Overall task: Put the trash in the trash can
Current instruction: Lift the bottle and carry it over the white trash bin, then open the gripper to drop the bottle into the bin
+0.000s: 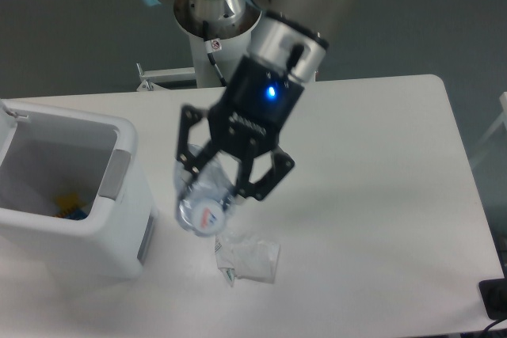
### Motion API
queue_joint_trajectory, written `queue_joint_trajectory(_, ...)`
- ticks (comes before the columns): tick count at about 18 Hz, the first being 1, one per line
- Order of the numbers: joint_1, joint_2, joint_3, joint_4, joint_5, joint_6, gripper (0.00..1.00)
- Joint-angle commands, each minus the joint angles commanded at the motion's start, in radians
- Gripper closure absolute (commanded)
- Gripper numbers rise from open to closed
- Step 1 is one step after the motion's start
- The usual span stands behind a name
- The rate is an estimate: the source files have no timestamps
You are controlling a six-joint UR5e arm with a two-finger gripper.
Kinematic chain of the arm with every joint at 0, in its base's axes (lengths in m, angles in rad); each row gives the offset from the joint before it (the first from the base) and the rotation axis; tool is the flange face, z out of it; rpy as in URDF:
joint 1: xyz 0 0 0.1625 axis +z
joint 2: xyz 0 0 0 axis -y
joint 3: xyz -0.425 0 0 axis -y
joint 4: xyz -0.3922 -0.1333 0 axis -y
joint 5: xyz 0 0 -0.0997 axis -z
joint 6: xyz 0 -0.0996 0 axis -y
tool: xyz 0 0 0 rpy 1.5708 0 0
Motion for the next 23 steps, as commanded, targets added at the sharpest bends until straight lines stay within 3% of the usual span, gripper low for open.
queue_joint_trajectory(3,-0.026,0.017,-0.024,0.002,-0.054,0.005,0.55)
queue_joint_trajectory(6,-0.099,-0.007,-0.009,0.003,-0.112,0.086,0.55)
queue_joint_trajectory(12,-0.205,-0.017,-0.027,0.003,-0.117,0.146,0.55)
queue_joint_trajectory(18,-0.242,-0.041,-0.069,0.003,-0.114,0.202,0.49)
queue_joint_trajectory(23,-0.249,-0.038,-0.113,0.002,-0.104,0.23,0.29)
